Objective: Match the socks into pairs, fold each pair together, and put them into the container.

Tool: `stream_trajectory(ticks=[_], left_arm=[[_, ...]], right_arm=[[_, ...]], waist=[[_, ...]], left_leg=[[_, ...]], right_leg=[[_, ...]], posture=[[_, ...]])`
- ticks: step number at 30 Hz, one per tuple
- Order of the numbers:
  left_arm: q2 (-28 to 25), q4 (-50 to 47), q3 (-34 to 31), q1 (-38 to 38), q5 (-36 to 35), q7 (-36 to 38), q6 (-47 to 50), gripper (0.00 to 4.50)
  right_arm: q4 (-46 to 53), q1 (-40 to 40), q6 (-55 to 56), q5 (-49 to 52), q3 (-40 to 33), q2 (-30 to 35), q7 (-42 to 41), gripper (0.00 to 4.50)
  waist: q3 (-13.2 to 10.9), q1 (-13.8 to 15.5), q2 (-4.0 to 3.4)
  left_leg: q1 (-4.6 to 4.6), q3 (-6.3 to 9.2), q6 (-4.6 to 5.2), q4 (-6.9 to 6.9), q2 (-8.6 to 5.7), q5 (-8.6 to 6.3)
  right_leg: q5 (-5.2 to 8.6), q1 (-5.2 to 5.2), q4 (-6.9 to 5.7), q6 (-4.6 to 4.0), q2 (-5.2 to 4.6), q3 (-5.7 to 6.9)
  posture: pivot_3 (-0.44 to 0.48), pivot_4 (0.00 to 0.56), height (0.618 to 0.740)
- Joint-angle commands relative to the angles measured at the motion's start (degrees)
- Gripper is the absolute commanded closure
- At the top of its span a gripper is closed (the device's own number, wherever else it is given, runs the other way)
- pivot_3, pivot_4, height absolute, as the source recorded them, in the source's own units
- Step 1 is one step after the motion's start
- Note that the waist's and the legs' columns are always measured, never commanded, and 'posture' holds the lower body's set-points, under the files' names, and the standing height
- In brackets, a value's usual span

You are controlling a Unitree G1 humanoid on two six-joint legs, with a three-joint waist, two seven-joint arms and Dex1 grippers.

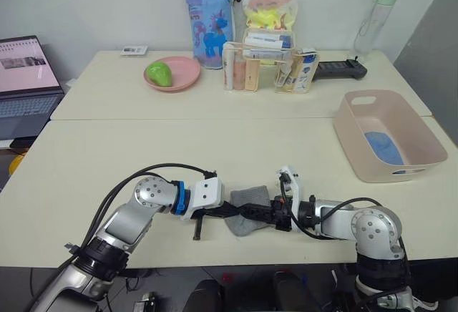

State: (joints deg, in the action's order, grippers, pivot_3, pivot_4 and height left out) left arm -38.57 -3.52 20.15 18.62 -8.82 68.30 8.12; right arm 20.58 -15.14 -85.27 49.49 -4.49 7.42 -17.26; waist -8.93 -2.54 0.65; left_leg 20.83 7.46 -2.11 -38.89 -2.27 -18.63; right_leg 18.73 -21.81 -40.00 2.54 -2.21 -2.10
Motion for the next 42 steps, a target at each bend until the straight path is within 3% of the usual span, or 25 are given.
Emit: stream_trajectory(ticks=[1, 8, 11, 15, 20, 24, 28, 30, 32, 35, 42], left_arm=[[-0.6, 2.1, -0.1, -0.3, 1.6, 0.0, 0.2, 4.50], [1.7, 2.1, -1.5, 0.9, -1.9, -0.3, 3.3, 4.50], [4.5, -0.4, -3.6, 3.1, -6.9, -1.4, 9.7, 4.50], [10.3, -2.6, -5.1, 10.5, -10.3, -4.9, 15.9, 4.50], [15.3, -3.7, -4.5, 17.0, -13.0, -5.5, 20.1, 4.50], [18.3, -3.8, -5.1, 22.2, -16.7, -5.5, 26.2, 3.62], [21.1, -3.8, -5.8, 26.4, -18.5, -7.4, 29.3, 2.39], [21.6, -4.1, -6.0, 27.0, -19.1, -7.8, 30.0, 1.72], [21.7, -4.5, -5.8, 27.1, -19.3, -8.2, 30.0, 1.11], [21.0, -5.7, -4.9, 26.0, -18.8, -8.1, 30.0, 0.07], [20.6, -7.9, -4.1, 24.9, -18.7, -8.7, 30.7, 0.02]], right_arm=[[1.3, -1.1, 0.3, 1.5, -0.9, -0.3, -0.7, 2.13], [6.1, 0.1, 1.0, 2.4, -2.1, 1.3, -0.8, 4.49], [11.3, 1.2, 3.1, 2.4, -3.5, 4.7, -1.5, 4.50], [20.8, 1.5, 7.7, 3.7, -12.5, 14.4, -2.7, 4.50], [22.4, 0.6, 12.4, 2.4, -23.2, 26.3, -2.7, 4.50], [19.8, 2.7, 22.3, -8.5, -25.5, 41.3, -6.8, 4.50], [11.7, 14.3, 43.6, -31.5, -20.7, 59.6, -12.4, 4.50], [7.7, 16.7, 50.0, -36.6, -19.5, 62.0, -13.2, 4.50], [2.5, 13.5, 53.4, -39.0, -18.1, 61.4, -11.3, 4.50], [-6.8, 11.9, 66.4, -52.7, -10.0, 65.5, -7.6, 4.50], [-18.2, 5.4, 75.4, -62.0, 3.6, 64.2, -13.4, 4.50]], waist=[[0.0, 0.0, -0.01], [0.0, 0.1, -0.03], [0.0, 0.6, -0.04], [-0.1, 1.2, -0.04], [-0.1, 0.7, -0.01], [-0.2, 0.7, -0.09], [-0.2, 0.9, 0.04], [-0.3, 0.9, 0.10], [-0.3, 0.4, 0.14], [-0.3, 0.4, 0.09], [-0.3, 0.7, 0.12]], left_leg=[[0.00, 0.01, 0.00, 0.00, 0.00, 0.00], [0.02, 0.01, 0.00, 0.00, -0.01, 0.00], [0.11, 0.01, 0.00, -0.01, -0.04, 0.00], [0.60, 0.13, -0.01, -0.22, -0.14, 0.01], [0.75, 0.03, -0.10, -0.20, -0.15, 0.07], [0.71, -0.08, 0.00, -0.14, -0.12, 0.05], [0.71, -0.16, 0.06, -0.18, -0.20, 0.08], [0.66, -0.28, -0.01, -0.19, -0.21, 0.15], [0.61, -0.45, -0.11, -0.19, -0.14, 0.20], [0.47, -0.69, -0.13, -0.18, -0.12, 0.21], [0.46, -0.98, -0.14, -0.17, -0.02, 0.22]], right_leg=[[0.00, -0.01, 0.00, 0.00, 0.00, 0.01], [0.00, -0.01, 0.00, 0.00, -0.01, 0.01], [0.00, -0.06, 0.01, 0.00, -0.04, 0.02], [-0.03, -0.33, 0.02, 0.06, -0.08, 0.18], [-0.07, -0.43, 0.10, 0.13, -0.09, 0.12], [-0.07, -0.47, 0.04, 0.13, -0.04, 0.00], [-0.07, -0.40, 0.05, 0.14, -0.01, 0.01], [-0.07, -0.37, 0.07, 0.16, 0.02, -0.02], [-0.09, -0.37, 0.07, 0.19, -0.02, -0.09], [-0.11, -0.39, -0.01, 0.20, -0.05, -0.27], [-0.10, -0.40, 0.03, 0.20, -0.06, -0.29]], posture=[[0.000, 0.150, 0.703], [0.000, 0.150, 0.703], [0.000, 0.150, 0.703], [0.000, 0.150, 0.703], [0.000, 0.150, 0.703], [0.000, 0.150, 0.703], [0.000, 0.150, 0.703], [0.000, 0.150, 0.703], [0.000, 0.150, 0.703], [0.000, 0.150, 0.703], [0.000, 0.150, 0.703]])
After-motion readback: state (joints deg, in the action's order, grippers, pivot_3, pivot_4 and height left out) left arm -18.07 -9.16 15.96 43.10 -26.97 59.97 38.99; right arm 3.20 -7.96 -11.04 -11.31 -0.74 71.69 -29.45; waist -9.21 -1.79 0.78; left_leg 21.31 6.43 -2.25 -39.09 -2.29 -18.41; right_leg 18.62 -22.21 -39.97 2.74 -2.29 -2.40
